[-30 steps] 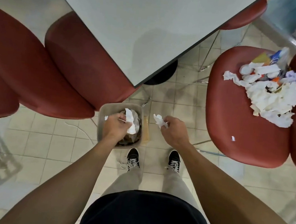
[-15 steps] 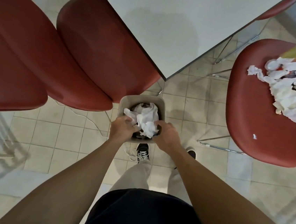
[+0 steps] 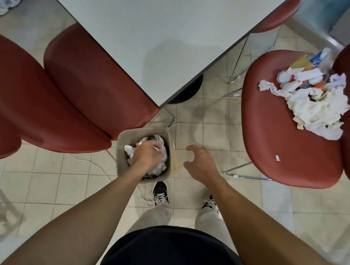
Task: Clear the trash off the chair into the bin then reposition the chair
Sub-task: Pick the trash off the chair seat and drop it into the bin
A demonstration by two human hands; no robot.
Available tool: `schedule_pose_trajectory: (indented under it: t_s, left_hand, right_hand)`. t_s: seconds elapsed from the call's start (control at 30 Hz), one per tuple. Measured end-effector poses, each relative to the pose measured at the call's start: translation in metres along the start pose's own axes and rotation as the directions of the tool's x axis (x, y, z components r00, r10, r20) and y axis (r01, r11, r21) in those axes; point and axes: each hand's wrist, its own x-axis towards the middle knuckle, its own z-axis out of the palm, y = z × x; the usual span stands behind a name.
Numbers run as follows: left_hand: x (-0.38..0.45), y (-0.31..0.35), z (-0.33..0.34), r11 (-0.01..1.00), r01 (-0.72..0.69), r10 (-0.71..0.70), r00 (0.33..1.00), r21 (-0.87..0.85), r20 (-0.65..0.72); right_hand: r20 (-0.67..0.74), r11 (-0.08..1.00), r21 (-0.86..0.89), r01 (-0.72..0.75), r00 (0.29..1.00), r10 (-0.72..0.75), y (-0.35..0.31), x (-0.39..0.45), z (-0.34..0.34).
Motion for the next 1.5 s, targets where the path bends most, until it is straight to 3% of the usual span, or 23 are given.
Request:
schedule_pose_trajectory:
  t_s: [0.4, 0.67, 1.0, 1.3, 1.5]
  left_hand:
    - [-0.027, 0.108, 0.090, 0.988, -0.152, 0.152, 0.987, -0.020, 0.052]
    - [-0.033, 0.163, 0.138, 0.970, -0.243, 0.241, 0.954, -0.008, 0.181]
    - [-0.014, 0.232, 0.155, 0.920, -0.386, 0.359, 0.897, 0.063, 0.258]
    - [0.013, 0.303, 0.186, 0.887, -0.452, 0.410, 0.867, 0.098, 0.285]
    - [0.056, 0.352, 0.218, 0.907, -0.393, 0.342, 0.897, 0.153, 0.280]
  right_hand:
    - [-0.030, 1.000, -0.005, 0.009, 0.999, -0.009, 0.101, -0.010, -0.108]
    - [-0.124, 0.994, 0.033, -0.106, 0.986, 0.110, 0.167, -0.020, -0.175]
    - [-0.300, 0.975, 0.111, -0.191, 0.929, 0.216, 0.203, -0.012, -0.245]
    - [-0.301, 0.970, 0.160, -0.180, 0.928, 0.222, 0.234, 0.026, -0.296]
    - [-0.220, 0.964, 0.183, -0.194, 0.947, 0.232, 0.265, 0.067, -0.333]
